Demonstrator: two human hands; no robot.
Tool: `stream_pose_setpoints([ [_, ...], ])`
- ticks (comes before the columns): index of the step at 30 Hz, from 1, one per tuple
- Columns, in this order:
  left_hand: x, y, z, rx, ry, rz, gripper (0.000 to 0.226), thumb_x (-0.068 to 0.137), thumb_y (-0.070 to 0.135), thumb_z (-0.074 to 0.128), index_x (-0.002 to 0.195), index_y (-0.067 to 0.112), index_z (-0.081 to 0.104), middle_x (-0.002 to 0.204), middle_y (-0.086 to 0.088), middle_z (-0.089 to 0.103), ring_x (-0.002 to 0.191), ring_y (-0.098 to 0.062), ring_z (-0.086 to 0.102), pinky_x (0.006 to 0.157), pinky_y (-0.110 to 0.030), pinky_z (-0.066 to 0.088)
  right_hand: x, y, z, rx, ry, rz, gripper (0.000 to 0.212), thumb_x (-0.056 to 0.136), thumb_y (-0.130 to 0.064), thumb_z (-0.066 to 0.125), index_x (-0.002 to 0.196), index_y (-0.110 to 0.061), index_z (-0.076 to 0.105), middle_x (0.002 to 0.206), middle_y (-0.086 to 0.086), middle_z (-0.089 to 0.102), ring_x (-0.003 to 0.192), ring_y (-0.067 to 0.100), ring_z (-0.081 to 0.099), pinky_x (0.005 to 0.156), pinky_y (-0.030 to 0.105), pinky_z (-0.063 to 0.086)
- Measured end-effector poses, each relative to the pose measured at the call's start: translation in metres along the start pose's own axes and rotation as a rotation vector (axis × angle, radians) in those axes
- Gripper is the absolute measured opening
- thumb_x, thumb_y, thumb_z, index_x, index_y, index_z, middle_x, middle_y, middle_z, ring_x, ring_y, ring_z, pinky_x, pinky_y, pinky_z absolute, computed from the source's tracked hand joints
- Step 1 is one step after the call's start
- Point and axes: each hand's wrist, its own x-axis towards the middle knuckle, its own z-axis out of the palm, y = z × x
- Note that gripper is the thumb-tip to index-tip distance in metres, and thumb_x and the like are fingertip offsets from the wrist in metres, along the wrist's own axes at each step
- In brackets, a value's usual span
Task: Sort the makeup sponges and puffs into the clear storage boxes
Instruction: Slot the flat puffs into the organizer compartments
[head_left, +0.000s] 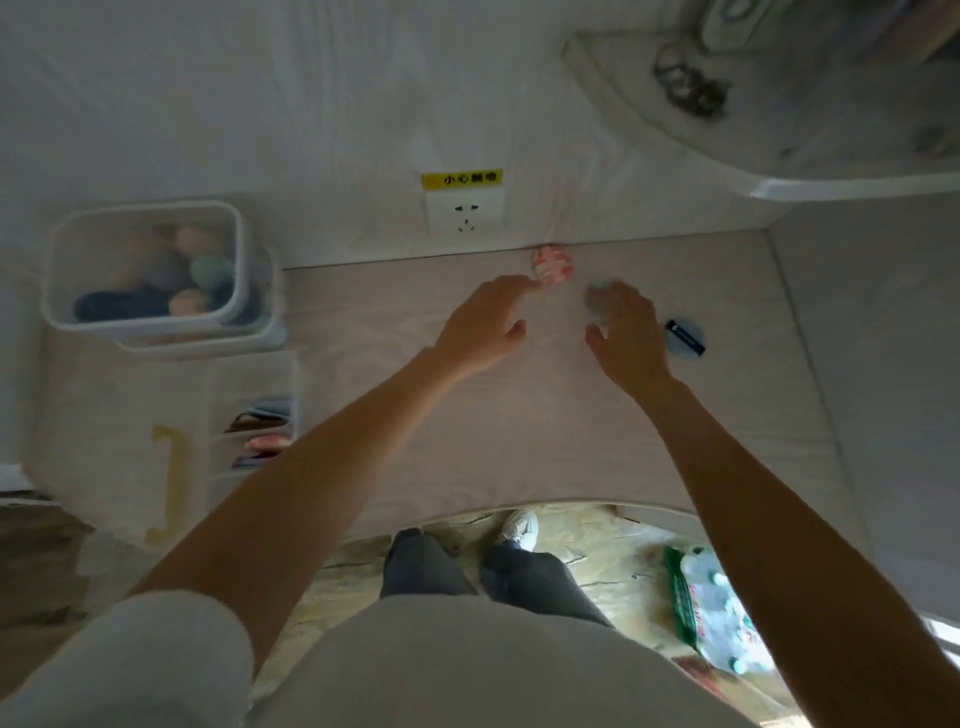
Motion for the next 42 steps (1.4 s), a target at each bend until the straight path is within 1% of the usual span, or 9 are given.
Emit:
stream_pose_setpoints([
  [5,0.075,-0.001,0.037,0.241,-0.029,0.061,0.056,0.083,0.022,0.046,0.138,0.015,0.039,0.148,-0.005,0.034,0.134,-0.027,0.031,0.102,-0.046,0.037,0.029,0.029,0.014,-0.108,-0.154,-0.001,0.059,0.094,-0.021,0.050,0.146,-0.016,0.023,0.155,0.013,0.011,0.143,0.032,0.008,0.116,0.037,0.007],
  [13,0.066,-0.008,0.048,0.332,0.038,0.059,0.037,0.092,0.018,0.047,0.128,0.015,0.051,0.137,-0.008,0.044,0.119,-0.031,0.040,0.086,-0.044,0.046,-0.022,0.022,0.027,-0.003,-0.004,-0.164,0.030,0.086,-0.008,0.058,0.116,-0.011,0.062,0.124,0.017,0.052,0.114,0.035,0.042,0.096,0.041,0.042],
  [16,0.065,-0.008,0.049,0.325,0.073,0.037,0.027,0.092,0.019,0.047,0.115,0.009,0.058,0.127,-0.014,0.047,0.112,-0.033,0.043,0.081,-0.049,0.047,-0.037,0.019,0.030,0.025,0.042,-0.121,0.024,0.084,-0.003,0.058,0.105,-0.013,0.067,0.114,0.012,0.055,0.105,0.031,0.046,0.085,0.037,0.047],
  [20,0.079,0.001,0.051,0.239,0.158,-0.052,0.038,0.092,0.018,0.047,0.130,0.012,0.046,0.132,-0.015,0.043,0.113,-0.032,0.045,0.082,-0.043,0.048,-0.041,0.018,0.026,0.069,0.056,-0.003,0.025,0.085,-0.006,0.061,0.109,-0.013,0.062,0.116,0.013,0.052,0.105,0.030,0.046,0.078,0.036,0.048],
  [24,0.091,0.007,0.054,0.308,0.172,-0.109,0.032,0.097,0.027,0.040,0.123,0.010,0.049,0.125,-0.015,0.048,0.108,-0.032,0.044,0.078,-0.039,0.042,-0.042,0.019,0.022,0.205,0.078,0.203,0.034,0.081,-0.006,0.065,0.113,-0.011,0.053,0.114,0.014,0.048,0.092,0.023,0.051,0.073,0.029,0.042],
  [30,0.100,-0.013,0.052,0.188,0.024,-0.273,0.033,0.091,0.028,0.050,0.121,0.016,0.054,0.126,-0.010,0.052,0.120,-0.031,0.041,0.093,-0.034,0.031,-0.060,0.016,0.015,0.464,0.181,0.309,0.036,0.082,0.001,0.061,0.115,-0.009,0.054,0.103,0.009,0.063,0.078,0.018,0.059,0.071,0.029,0.052],
  [36,0.008,0.002,-0.005,-0.089,0.291,-0.158,0.024,0.083,0.032,0.065,0.094,0.011,0.060,0.098,-0.005,0.057,0.080,-0.013,0.056,0.066,-0.019,0.036,-0.078,-0.023,0.018,0.501,0.151,0.177,0.017,0.085,-0.006,0.061,0.099,-0.013,0.065,0.091,0.000,0.066,0.079,0.010,0.059,0.067,0.014,0.049],
  [38,-0.044,-0.002,-0.029,-0.102,0.392,-0.080,0.020,0.082,0.028,0.063,0.091,0.011,0.060,0.092,-0.003,0.058,0.077,-0.011,0.059,0.066,-0.022,0.047,-0.080,-0.051,0.023,0.551,0.115,0.146,0.014,0.083,-0.004,0.062,0.095,-0.011,0.066,0.085,-0.001,0.065,0.075,0.009,0.059,0.061,0.003,0.043],
  [42,-0.150,-0.035,-0.076,-0.074,0.511,-0.149,0.014,0.085,0.011,0.063,0.098,0.007,0.061,0.096,-0.007,0.063,0.084,-0.014,0.063,0.076,-0.025,0.054,-0.078,-0.118,0.033,0.612,0.006,0.005,0.011,0.084,-0.004,0.062,0.094,-0.006,0.064,0.082,-0.003,0.062,0.071,-0.002,0.057,0.059,0.000,0.040],
])
